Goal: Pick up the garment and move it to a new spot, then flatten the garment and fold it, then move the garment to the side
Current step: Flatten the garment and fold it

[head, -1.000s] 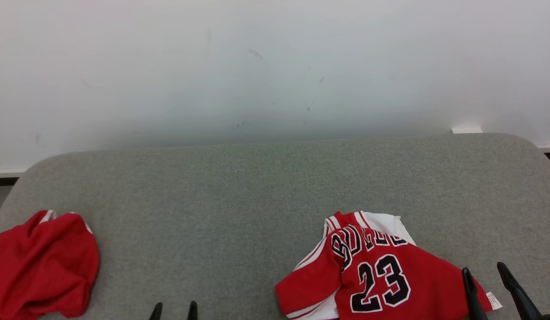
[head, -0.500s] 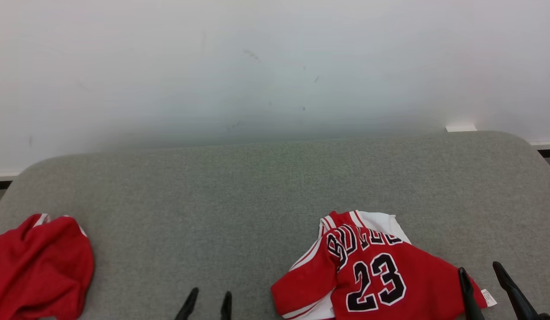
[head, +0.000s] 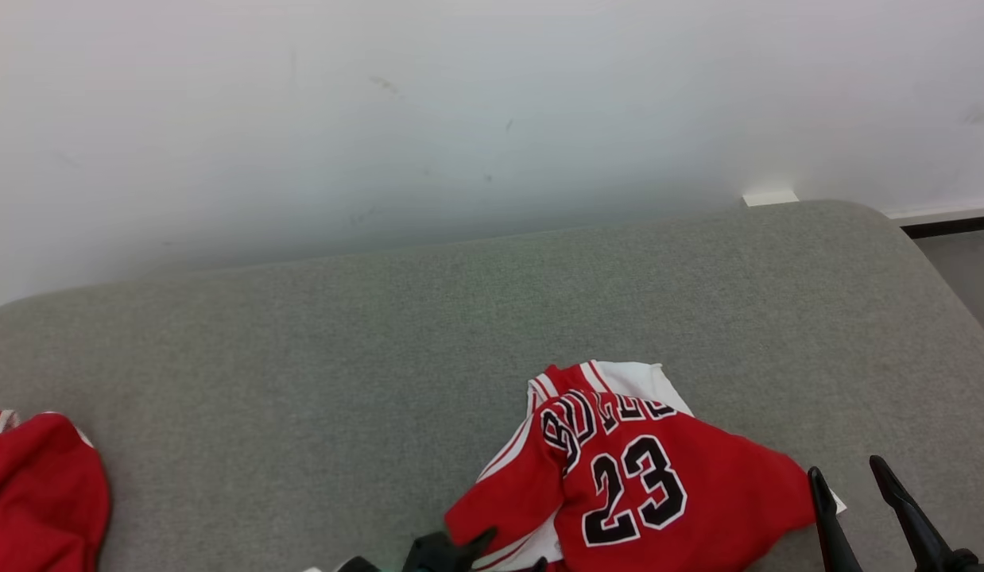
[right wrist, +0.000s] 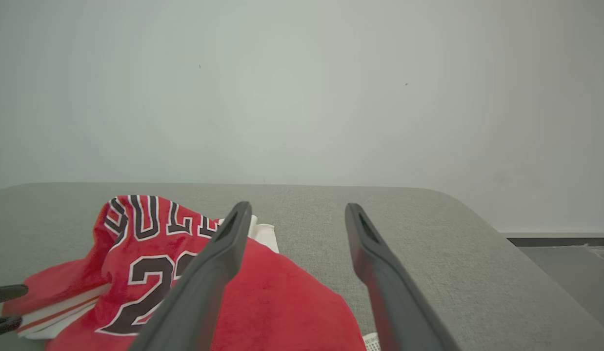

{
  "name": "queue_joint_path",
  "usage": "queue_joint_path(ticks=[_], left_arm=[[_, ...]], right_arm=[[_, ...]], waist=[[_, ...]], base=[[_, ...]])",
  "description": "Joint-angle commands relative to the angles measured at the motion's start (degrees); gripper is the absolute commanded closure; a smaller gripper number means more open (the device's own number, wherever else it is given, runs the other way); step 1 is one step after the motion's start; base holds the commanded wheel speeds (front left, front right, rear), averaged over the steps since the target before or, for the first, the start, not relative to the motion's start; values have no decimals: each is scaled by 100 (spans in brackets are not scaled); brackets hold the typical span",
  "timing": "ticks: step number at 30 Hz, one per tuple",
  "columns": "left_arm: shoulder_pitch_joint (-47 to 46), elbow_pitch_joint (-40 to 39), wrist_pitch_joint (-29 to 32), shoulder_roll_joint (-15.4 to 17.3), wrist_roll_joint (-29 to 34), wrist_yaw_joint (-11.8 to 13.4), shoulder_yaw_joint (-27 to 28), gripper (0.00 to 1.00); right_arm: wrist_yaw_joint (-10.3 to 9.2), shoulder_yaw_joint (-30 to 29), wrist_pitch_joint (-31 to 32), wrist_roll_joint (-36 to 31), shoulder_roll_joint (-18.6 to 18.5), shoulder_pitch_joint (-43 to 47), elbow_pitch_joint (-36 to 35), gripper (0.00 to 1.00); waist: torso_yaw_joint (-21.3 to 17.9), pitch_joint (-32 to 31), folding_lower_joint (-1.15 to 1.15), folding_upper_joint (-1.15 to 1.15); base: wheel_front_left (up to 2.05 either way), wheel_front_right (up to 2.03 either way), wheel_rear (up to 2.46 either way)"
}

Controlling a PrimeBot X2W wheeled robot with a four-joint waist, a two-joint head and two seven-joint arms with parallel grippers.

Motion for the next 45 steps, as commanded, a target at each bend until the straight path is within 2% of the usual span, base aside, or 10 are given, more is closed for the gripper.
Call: queue_joint_path(ticks=[1, 9, 10, 11, 12, 17, 23, 27, 33, 45], left_arm=[[-196, 206, 16, 31, 8, 77, 20, 0], [-782, 1185, -5, 26, 54, 436, -226, 0], [-829, 1332, 25, 26, -36, 468, -271, 31], [-892, 1465, 58, 26, -131, 506, -304, 84], [-958, 1578, 62, 26, -255, 554, -316, 100], [-1252, 1675, -141, 25, -988, 761, -273, 100], [-1746, 1306, -172, 24, -2044, 889, 4, 100], [-2326, 1074, -81, 25, -2392, 1012, 266, 100], [-3405, 841, 74, 262, -2339, 1124, 542, 100], [-5104, 878, 487, 942, -1956, 976, 588, 100]], right_arm=[[-12, -12, 6, 28, -16, -32, 17, 0], [-12, -9, 6, 26, -1, -87, 9, 0], [-12, -13, 6, 30, 5, -97, 15, 0], [-12, -11, 6, 31, 9, -105, 23, 0], [-12, -8, 6, 29, 15, -120, 28, 0], [-12, -40, 6, 35, 33, -86, 49, 0], [-12, -66, 6, 5, 27, 44, 76, 0], [-12, -1, 6, -24, 18, 34, 57, 0], [-12, 66, 6, -52, 0, -18, 93, 0], [-12, 239, 6, -34, 48, -119, 165, 0]], waist=[[-146, 89, 0, 0], [-318, 297, 0, 0], [-323, 311, 0, 0], [-327, 323, 0, 0], [-334, 330, 0, 0], [-297, 290, 0, 0], [-106, 153, 0, 0], [11, 71, 0, 0], [74, -72, 0, 0], [-144, -274, 0, 0]], base=[[0, 0, 0], [0, 0, 0], [0, 0, 0], [0, 0, 0], [0, 0, 0], [0, 0, 0], [0, 0, 0], [0, 0, 0], [0, 0, 0], [0, 0, 0]])
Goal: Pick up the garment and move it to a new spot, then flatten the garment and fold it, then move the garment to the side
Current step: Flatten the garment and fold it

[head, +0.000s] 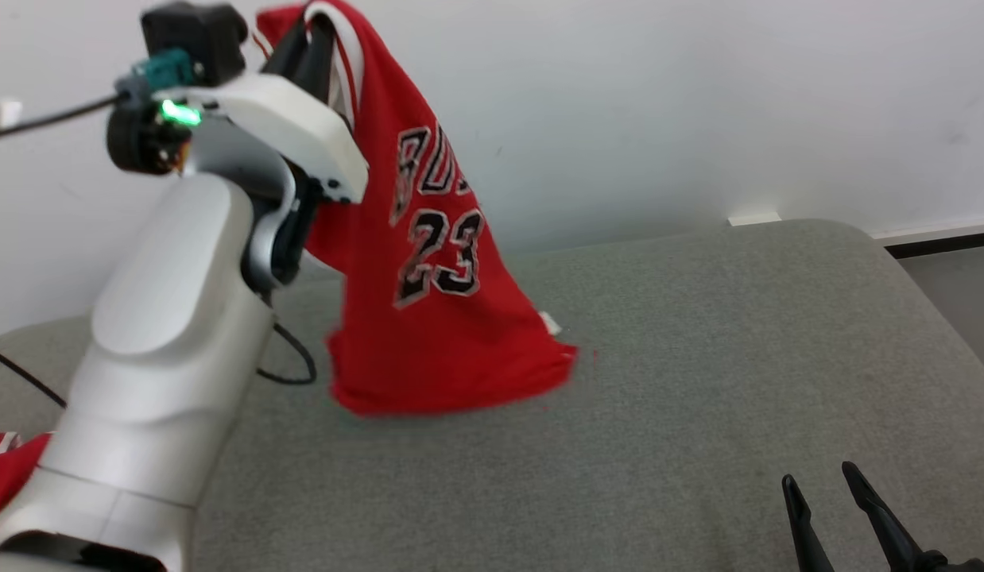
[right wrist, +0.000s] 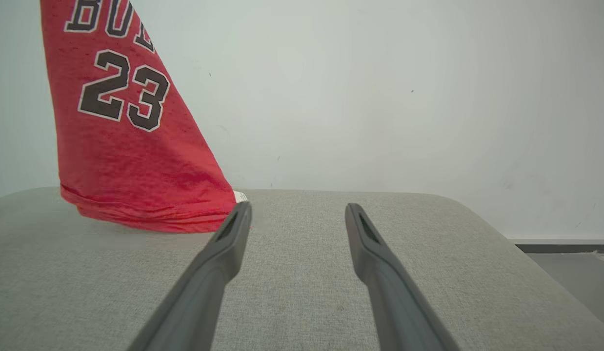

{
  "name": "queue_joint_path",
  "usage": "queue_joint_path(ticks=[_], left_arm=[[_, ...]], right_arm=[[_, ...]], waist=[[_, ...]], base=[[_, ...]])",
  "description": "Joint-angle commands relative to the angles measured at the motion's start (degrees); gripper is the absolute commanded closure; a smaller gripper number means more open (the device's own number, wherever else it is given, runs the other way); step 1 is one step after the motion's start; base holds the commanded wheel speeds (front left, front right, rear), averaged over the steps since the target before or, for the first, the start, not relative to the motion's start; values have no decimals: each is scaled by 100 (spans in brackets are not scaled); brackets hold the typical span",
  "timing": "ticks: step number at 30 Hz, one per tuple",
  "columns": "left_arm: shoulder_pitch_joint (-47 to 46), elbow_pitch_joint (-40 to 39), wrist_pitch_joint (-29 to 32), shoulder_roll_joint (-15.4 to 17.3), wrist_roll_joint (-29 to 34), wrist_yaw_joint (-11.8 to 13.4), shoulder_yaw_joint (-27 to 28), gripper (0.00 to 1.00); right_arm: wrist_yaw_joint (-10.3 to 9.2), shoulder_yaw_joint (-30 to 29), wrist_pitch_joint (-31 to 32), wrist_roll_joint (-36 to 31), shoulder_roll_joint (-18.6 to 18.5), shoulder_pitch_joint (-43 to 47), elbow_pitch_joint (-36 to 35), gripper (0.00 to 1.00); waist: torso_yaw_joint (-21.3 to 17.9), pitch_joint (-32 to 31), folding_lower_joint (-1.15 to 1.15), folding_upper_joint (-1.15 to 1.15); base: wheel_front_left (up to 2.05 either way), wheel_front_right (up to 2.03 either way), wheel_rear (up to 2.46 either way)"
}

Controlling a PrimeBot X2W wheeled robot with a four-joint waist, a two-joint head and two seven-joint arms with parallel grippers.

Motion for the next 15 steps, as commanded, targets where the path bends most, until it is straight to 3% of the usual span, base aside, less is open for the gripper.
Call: queue_joint_path(ticks=[1, 7, 15], left_arm=[[-142, 6, 41, 47, 129, -52, -41, 100], [-298, -58, 221, 19, 139, -295, -272, 100], [895, -362, 577, -605, 33, -654, -1226, 100]], right_arm=[[-12, 4, 6, -8, 23, -44, 16, 0], [-12, 3, 6, 10, 73, -65, 37, 0], [-13, 24, 6, 27, 81, -103, 21, 0]], waist=[[-44, -19, 0, 0], [-143, -28, 0, 0], [-256, 80, 0, 0]], base=[[0, 0, 0], [0, 0, 0], [0, 0, 0]])
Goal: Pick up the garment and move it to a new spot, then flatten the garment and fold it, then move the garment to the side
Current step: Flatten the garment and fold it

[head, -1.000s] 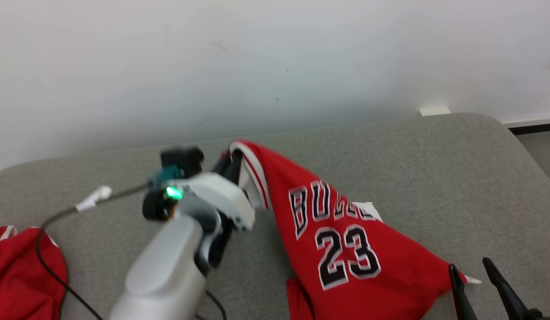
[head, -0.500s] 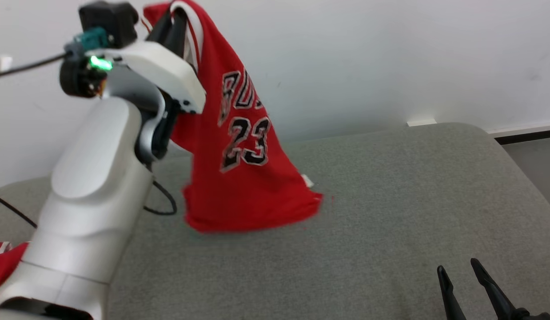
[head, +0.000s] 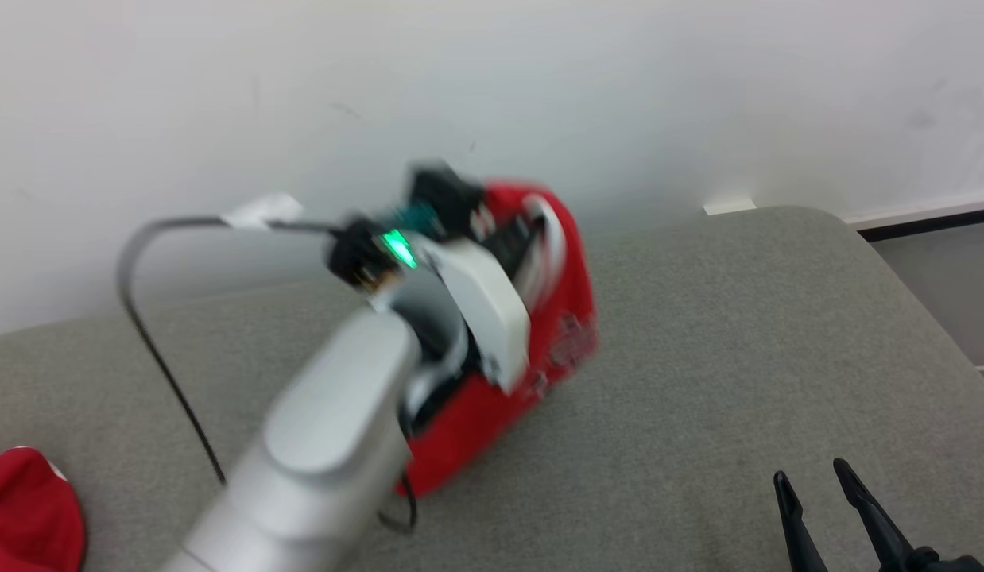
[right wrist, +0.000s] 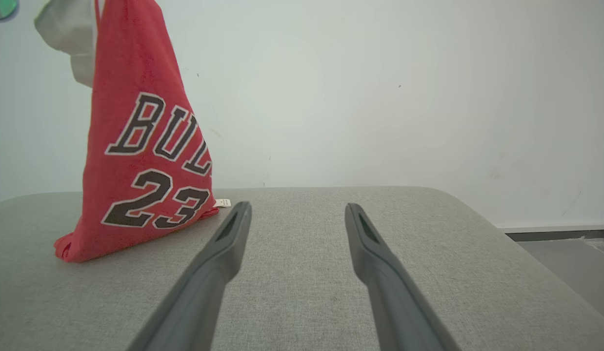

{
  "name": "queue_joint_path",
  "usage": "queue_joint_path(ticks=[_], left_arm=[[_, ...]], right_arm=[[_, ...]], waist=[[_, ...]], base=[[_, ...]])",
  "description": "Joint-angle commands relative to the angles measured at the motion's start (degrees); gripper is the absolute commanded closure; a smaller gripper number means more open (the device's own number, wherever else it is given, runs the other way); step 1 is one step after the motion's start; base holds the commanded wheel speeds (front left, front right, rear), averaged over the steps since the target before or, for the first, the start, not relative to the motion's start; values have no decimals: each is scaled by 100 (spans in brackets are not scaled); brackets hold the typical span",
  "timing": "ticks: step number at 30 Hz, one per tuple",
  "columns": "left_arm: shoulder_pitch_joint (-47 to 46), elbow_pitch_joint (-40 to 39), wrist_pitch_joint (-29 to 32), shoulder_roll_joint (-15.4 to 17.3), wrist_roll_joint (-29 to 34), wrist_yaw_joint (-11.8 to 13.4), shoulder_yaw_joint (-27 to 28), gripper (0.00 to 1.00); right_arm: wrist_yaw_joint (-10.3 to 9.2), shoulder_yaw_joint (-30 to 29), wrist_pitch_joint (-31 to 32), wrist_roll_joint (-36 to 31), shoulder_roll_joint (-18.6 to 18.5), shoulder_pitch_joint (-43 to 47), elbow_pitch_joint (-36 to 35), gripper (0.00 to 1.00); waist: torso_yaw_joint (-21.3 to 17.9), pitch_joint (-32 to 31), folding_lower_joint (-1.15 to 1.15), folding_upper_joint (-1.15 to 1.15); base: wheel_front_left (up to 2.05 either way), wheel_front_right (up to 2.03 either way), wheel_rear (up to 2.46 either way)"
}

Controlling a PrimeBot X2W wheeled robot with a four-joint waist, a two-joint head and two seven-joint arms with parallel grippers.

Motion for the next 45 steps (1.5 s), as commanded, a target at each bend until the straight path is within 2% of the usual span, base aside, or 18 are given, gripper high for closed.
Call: queue_joint_path(ticks=[1, 5, 9, 12, 14, 15, 18, 23, 25, 30, 33, 37, 38, 42, 45], left_arm=[[349, -30, 55, -85, -97, -62, -202, 100], [1072, -11, 78, -275, -215, -126, -781, 100], [1536, -22, -82, -323, -446, -153, -1415, 100], [1710, -137, -255, -321, -670, -40, -1946, 99], [1767, -193, -389, -318, -841, 13, -2301, 55], [1796, -268, -447, -324, -961, -64, -2501, 0], [1821, -361, -388, -312, -1349, -200, -2982, 0], [1674, -477, -675, -324, -1658, -28, -3269, 0], [1658, -528, -803, -320, -1789, 59, -3272, 0], [1633, -354, -1029, -294, -1897, 493, -3058, 0], [1658, -205, -1192, -53, -1930, 785, -2790, 0], [1602, -13, -1225, 425, -1854, 1222, -2500, 0], [1602, -13, -1225, 425, -1854, 1222, -2500, 0], [1548, 202, -1071, 893, -1916, 1558, -2267, 0], [1446, 423, -844, 1063, -1966, 1647, -2197, 0]], right_arm=[[-13, 5, 5, 17, -39, -97, 6, 0], [-13, 71, 6, 46, -41, -178, 9, 0], [-13, 161, 6, 63, -68, -258, 65, 0], [-13, 197, 6, 87, -80, -291, 97, 0], [-13, 210, 6, 111, -61, -321, 97, 0], [-13, 215, 6, 119, -55, -335, 99, 0], [-13, 197, 6, 124, -37, -332, 117, 0], [-13, 91, 6, 111, -30, -257, 119, 0], [-13, 53, 6, 99, -36, -225, 125, 0], [-13, -63, 6, 61, -40, -168, 98, 0], [-13, -88, 6, 31, -45, -117, 73, 0], [-13, -116, 6, 12, -67, -47, 39, 0], [-13, -116, 6, 12, -67, -47, 39, 0], [-13, -132, 6, 8, -91, -13, 4, 0], [-13, -106, 6, 12, -100, -48, -12, 0]], waist=[[-62, 60, 0, 0], [-220, 195, 0, 0], [-405, 326, 0, 0], [-551, 414, 0, 0], [-637, 495, 0, 0], [-673, 534, 0, 0], [-734, 614, 0, 0], [-688, 646, 0, 0], [-637, 614, 0, 0], [-496, 493, 0, 0], [-423, 421, 0, 0], [-360, 355, 0, 0], [-360, 355, 0, 0], [-329, 346, 0, 0], [-337, 392, 0, 0]], base=[[0, 0, 0], [0, 0, 0], [0, 0, 0], [0, 0, 0], [0, 0, 0], [0, 0, 0], [0, 0, 0], [0, 0, 0], [0, 0, 0], [0, 0, 0], [0, 0, 0], [0, 0, 0], [0, 0, 0], [0, 0, 0], [0, 0, 0]])
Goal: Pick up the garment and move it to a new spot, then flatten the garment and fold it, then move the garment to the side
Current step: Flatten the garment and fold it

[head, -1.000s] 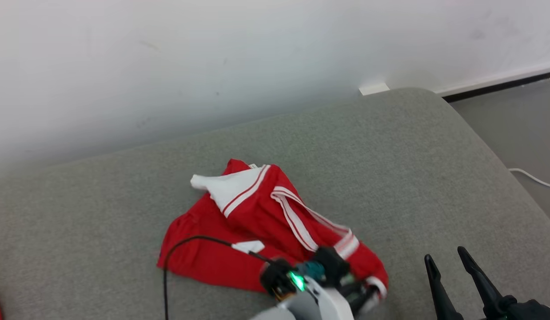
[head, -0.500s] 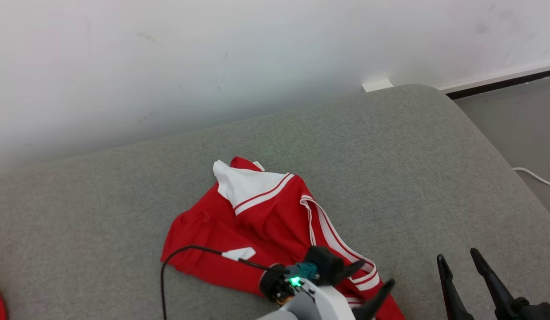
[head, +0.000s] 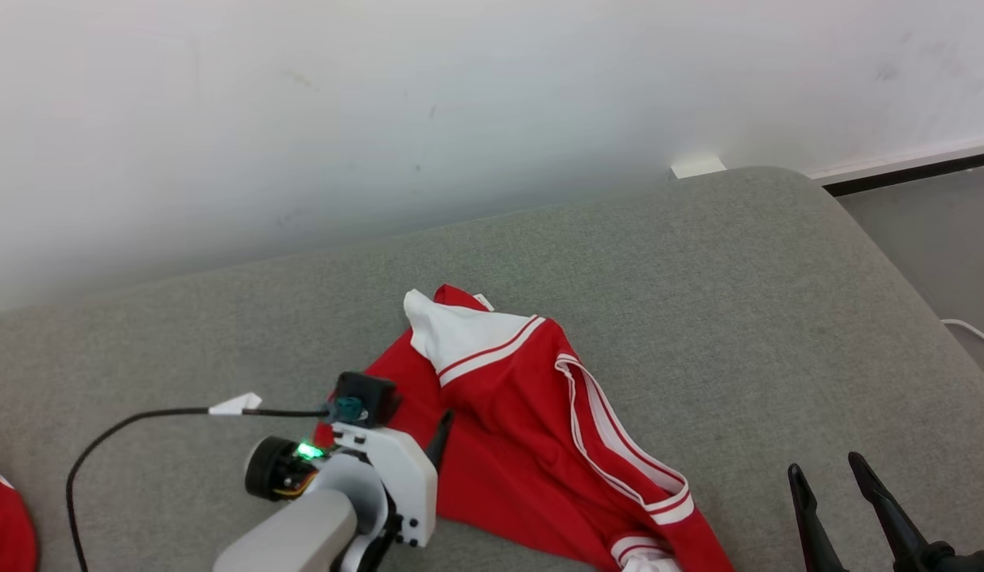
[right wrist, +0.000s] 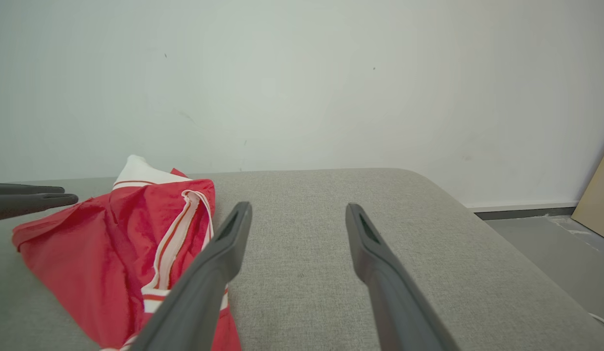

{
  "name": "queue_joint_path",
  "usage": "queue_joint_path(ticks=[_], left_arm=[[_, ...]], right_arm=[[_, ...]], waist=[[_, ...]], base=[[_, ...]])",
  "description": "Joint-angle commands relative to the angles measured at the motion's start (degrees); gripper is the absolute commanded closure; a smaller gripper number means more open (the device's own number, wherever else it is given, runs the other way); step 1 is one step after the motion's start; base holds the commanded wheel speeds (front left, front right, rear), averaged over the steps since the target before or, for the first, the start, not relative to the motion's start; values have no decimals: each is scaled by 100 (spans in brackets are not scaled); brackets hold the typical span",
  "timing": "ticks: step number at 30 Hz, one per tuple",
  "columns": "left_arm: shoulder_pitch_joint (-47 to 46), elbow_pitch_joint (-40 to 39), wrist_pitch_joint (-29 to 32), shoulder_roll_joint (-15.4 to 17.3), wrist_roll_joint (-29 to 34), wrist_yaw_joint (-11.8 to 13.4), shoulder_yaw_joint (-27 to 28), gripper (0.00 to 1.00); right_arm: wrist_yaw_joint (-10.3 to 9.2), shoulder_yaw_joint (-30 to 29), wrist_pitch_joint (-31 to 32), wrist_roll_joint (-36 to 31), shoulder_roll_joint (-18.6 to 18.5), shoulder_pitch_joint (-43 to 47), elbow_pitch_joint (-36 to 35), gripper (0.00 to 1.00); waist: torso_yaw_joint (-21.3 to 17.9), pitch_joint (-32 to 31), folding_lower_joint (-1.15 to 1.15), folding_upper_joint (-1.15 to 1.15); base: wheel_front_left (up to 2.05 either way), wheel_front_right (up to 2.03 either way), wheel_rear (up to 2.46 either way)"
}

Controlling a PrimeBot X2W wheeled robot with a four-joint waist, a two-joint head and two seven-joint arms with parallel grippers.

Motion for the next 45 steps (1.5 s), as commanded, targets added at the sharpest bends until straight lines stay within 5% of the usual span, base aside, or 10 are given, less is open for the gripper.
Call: queue_joint_path(ticks=[1, 13, 15, 16, 21, 22, 23, 36, 45], left_arm=[[-102, 53, 48, -5, -71, 18, 44, 0], [-682, 1219, 832, -72, -327, 86, 184, 0], [-723, 1385, 890, -91, -361, 57, 203, 9], [-746, 1469, 897, -92, -369, 52, 224, 39], [-845, 1838, 768, -124, -473, -21, 338, 55], [-880, 1919, 721, -118, -482, -44, 370, 69], [-904, 1971, 655, -125, -514, -68, 409, 100], [-163, 1016, -860, -25, -762, -492, 802, 100], [1972, -1395, -1130, 664, -937, -30, 910, 100]], right_arm=[[-13, 13, 6, -27, -29, -23, -18, 0], [-13, 83, 6, 68, 12, -248, 20, 0], [-13, 76, 6, 69, 26, -265, 20, 0], [-13, 81, 6, 69, 36, -282, 18, 0], [-13, 79, 6, 79, 76, -342, 0, 0], [-13, 75, 6, 73, 81, -346, 6, 0], [-13, 65, 6, 69, 84, -349, 12, 0], [-13, -143, 6, -16, 5, 97, 19, 0], [-13, -195, 6, -60, -102, 443, -75, 0]], waist=[[-14, 35, 0, 0], [-367, 437, 0, 0], [-422, 498, 0, 0], [-446, 530, 0, 0], [-511, 666, 0, 0], [-512, 683, 0, 0], [-506, 692, 0, 0], [321, 173, 0, 0], [994, -169, 0, 0]], base=[[0, 0, 0], [0, 0, 0], [0, 0, 0], [0, 0, 0], [0, 0, 0], [0, 0, 0], [0, 0, 0], [0, 0, 0], [0, 0, 0]])
